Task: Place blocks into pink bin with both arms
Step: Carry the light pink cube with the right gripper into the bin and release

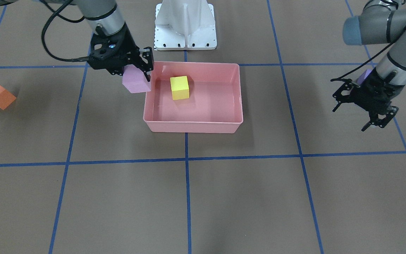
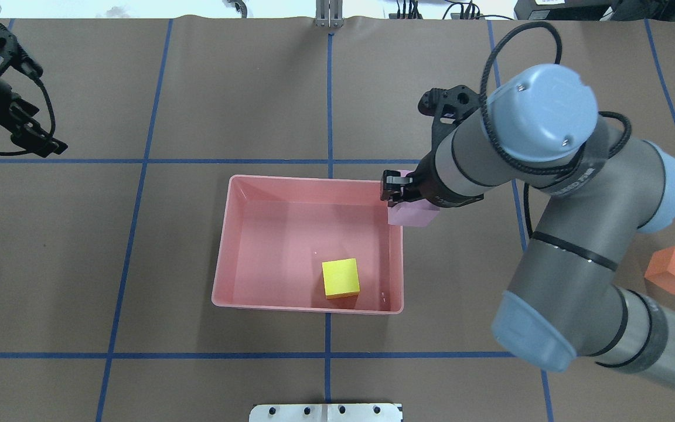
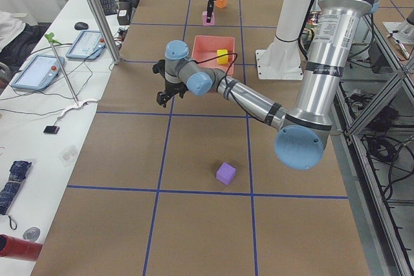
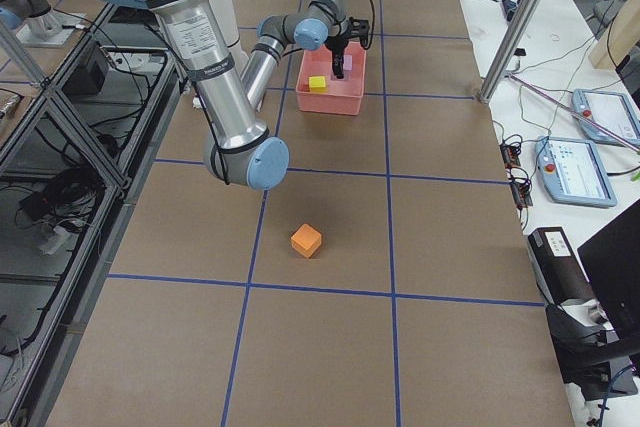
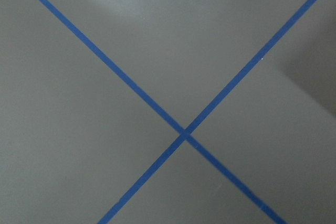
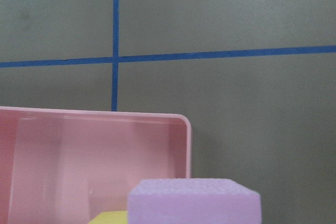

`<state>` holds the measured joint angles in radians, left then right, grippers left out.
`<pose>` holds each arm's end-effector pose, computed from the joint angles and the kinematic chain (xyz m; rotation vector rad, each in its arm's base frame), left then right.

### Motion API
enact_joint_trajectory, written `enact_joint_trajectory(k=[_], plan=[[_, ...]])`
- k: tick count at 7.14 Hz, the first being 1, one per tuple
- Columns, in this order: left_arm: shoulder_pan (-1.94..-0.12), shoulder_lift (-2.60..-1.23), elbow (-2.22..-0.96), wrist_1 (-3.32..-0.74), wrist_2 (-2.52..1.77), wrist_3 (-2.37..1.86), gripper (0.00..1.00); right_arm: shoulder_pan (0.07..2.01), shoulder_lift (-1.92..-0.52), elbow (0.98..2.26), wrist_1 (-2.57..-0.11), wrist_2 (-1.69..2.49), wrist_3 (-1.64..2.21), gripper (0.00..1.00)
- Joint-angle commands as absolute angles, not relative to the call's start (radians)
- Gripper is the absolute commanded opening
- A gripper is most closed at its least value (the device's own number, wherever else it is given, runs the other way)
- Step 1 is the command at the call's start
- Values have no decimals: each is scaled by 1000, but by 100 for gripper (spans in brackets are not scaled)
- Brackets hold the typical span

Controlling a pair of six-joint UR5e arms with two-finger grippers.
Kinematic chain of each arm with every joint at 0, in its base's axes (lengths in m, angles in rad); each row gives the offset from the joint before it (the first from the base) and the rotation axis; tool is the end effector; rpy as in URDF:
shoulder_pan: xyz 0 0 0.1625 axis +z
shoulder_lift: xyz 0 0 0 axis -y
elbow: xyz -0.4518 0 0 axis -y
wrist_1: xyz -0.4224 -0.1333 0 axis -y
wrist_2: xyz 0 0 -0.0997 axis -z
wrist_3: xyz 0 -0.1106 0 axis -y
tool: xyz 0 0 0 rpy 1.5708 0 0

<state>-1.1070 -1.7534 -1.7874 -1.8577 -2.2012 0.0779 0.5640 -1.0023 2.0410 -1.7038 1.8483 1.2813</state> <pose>0.2097 -0.5715 0.4486 0.5462 0.7367 0.7202 -0.4543 -0.4093 0.1664 0.1373 -0.9259 0.1285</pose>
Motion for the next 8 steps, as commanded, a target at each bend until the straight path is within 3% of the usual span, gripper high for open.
enact_joint_trajectory(k=[1, 3, 5, 8], plan=[[-1137, -1709, -1758, -1905, -2226, 123, 100, 433, -846, 1938, -1812, 1651, 1425, 90], [-1135, -1585, -1764, -2050, -2227, 138, 100, 431, -784, 1924, -1930, 1623, 1427, 100], [-1137, -1417, -1764, -2236, -2230, 138, 100, 439, -842, 2010, -1933, 1621, 1306, 100], [-1143, -1225, -1785, -2351, -2322, -44, 100, 662, -946, 2094, -1933, 1811, 1084, 100]])
